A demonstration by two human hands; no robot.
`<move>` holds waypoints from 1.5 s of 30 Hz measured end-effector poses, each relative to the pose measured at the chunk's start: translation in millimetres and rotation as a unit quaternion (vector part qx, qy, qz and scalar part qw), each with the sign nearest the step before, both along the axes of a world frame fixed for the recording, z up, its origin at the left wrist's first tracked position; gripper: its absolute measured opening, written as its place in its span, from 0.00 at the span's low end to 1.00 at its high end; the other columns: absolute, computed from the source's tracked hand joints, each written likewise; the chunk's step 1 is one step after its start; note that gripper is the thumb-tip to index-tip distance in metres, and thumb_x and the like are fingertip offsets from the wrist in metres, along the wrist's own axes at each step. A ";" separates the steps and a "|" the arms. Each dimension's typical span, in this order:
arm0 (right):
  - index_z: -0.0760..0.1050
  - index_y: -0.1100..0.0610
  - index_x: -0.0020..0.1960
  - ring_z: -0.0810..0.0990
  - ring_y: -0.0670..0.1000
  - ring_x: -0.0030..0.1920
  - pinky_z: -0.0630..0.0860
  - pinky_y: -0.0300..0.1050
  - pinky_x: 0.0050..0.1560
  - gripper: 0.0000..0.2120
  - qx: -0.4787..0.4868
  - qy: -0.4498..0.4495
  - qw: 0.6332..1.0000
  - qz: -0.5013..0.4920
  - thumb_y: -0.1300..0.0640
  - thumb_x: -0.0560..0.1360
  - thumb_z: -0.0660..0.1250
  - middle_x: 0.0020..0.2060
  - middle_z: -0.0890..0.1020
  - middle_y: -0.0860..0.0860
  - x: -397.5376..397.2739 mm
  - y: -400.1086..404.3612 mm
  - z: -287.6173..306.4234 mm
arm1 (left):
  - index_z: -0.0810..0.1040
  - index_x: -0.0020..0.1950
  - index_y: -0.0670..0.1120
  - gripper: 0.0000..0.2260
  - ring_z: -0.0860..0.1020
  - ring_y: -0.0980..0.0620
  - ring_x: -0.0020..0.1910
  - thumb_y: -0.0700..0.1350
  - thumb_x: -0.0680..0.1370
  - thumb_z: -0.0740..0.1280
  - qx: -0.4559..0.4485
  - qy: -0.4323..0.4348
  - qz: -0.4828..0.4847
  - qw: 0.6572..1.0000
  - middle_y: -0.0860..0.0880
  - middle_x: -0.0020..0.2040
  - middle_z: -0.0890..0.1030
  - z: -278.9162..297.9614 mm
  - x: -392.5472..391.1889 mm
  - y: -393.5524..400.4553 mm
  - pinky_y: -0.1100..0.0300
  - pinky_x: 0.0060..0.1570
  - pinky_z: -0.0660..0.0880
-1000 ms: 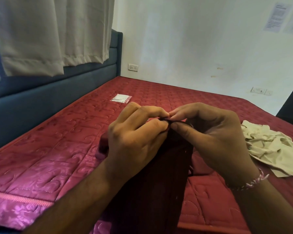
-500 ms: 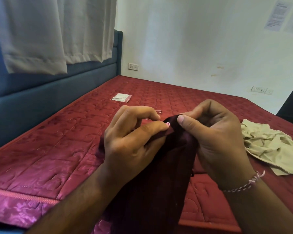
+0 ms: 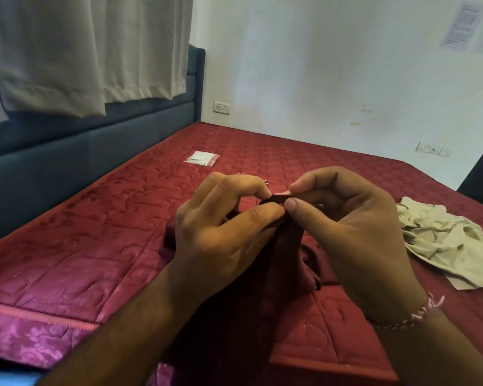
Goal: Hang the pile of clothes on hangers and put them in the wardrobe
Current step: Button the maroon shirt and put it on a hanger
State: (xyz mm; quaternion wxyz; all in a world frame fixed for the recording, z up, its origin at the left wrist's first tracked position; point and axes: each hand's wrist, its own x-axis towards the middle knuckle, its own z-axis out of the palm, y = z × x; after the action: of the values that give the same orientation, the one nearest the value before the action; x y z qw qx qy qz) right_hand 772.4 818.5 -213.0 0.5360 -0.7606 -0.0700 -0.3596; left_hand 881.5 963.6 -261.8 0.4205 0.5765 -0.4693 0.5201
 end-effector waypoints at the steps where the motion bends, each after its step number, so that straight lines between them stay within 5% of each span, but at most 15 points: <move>1: 0.82 0.58 0.51 0.88 0.53 0.47 0.83 0.51 0.50 0.09 -0.032 -0.007 0.999 -0.009 0.67 0.74 0.76 0.45 0.87 0.52 0.0 -0.5 -0.5 | 0.89 0.48 0.42 0.05 0.76 0.49 0.41 0.44 0.79 0.76 0.006 -0.003 0.000 1.000 0.43 0.50 0.84 -0.2 1.8 0.9 0.64 0.45 0.67; 7: 0.81 0.57 0.60 0.86 0.44 0.52 0.83 0.41 0.50 0.14 -0.248 -0.096 0.962 -0.066 0.65 0.75 0.75 0.51 0.87 0.46 4.2 -4.7 -6.3 | 0.87 0.47 0.39 0.04 0.82 0.47 0.48 0.39 0.78 0.76 0.046 0.062 -0.090 0.993 0.44 0.52 0.84 -2.3 9.3 1.3 0.52 0.45 0.78; 10: 0.81 0.57 0.62 0.86 0.43 0.52 0.83 0.41 0.50 0.16 -0.322 -0.123 0.935 -0.086 0.65 0.75 0.75 0.51 0.87 0.47 8.4 -10.7 -10.4 | 0.86 0.47 0.40 0.04 0.82 0.53 0.49 0.38 0.74 0.78 0.064 0.136 -0.141 0.979 0.48 0.50 0.83 -0.3 10.1 0.2 0.59 0.46 0.78; 14: 0.82 0.61 0.62 0.86 0.49 0.51 0.82 0.48 0.48 0.13 -0.407 -0.166 0.894 -0.091 0.66 0.78 0.73 0.52 0.87 0.49 14.1 -20.9 -17.1 | 0.83 0.58 0.48 0.18 0.82 0.51 0.40 0.40 0.69 0.80 0.075 0.259 -0.183 0.945 0.55 0.48 0.84 1.4 10.8 -1.5 0.60 0.39 0.79; 16: 0.81 0.61 0.64 0.86 0.52 0.49 0.81 0.49 0.47 0.14 -0.440 -0.181 0.875 -0.094 0.66 0.78 0.72 0.50 0.87 0.51 15.8 -24.1 -18.8 | 0.85 0.54 0.50 0.13 0.83 0.51 0.40 0.46 0.70 0.77 0.091 0.282 -0.200 0.934 0.56 0.46 0.85 0.2 13.2 -2.0 0.63 0.40 0.78; 20: 0.81 0.63 0.63 0.86 0.52 0.52 0.82 0.46 0.50 0.14 -0.453 -0.207 0.862 -0.098 0.68 0.78 0.72 0.53 0.87 0.52 15.4 -26.0 -23.3 | 0.87 0.47 0.46 0.06 0.84 0.57 0.41 0.41 0.71 0.79 0.076 0.284 -0.182 0.938 0.57 0.42 0.85 -3.8 14.0 -1.6 0.69 0.42 0.75; 27: 0.85 0.63 0.50 0.86 0.47 0.50 0.80 0.37 0.49 0.04 -0.324 -0.219 0.906 -0.162 0.66 0.75 0.76 0.48 0.86 0.52 7.9 -21.5 -41.3 | 0.86 0.47 0.41 0.06 0.82 0.53 0.43 0.44 0.76 0.77 0.074 0.164 -0.134 0.974 0.51 0.43 0.85 -2.9 10.1 -2.1 0.55 0.44 0.78; 35: 0.85 0.66 0.46 0.86 0.51 0.50 0.80 0.42 0.51 0.01 -0.352 -0.230 0.894 -0.155 0.68 0.75 0.75 0.48 0.85 0.56 1.8 -20.5 -49.1 | 0.86 0.45 0.40 0.05 0.82 0.48 0.42 0.41 0.75 0.78 0.061 0.122 -0.092 0.986 0.49 0.43 0.84 -7.8 4.3 -2.0 0.49 0.42 0.77; 45: 0.85 0.67 0.47 0.86 0.53 0.52 0.81 0.47 0.51 0.02 -0.398 -0.235 0.878 -0.123 0.70 0.75 0.74 0.52 0.85 0.56 -1.2 -25.2 -48.9 | 0.86 0.49 0.46 0.05 0.81 0.51 0.46 0.47 0.78 0.73 0.121 0.173 -0.094 0.973 0.55 0.46 0.84 -7.4 1.9 0.7 0.49 0.44 0.77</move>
State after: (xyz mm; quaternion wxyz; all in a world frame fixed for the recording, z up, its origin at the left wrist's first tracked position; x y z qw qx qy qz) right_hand 771.2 793.2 -261.9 0.1074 -0.8055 -0.2370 -0.5324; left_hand 883.3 964.3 -269.2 0.4692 0.6581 -0.5009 0.3097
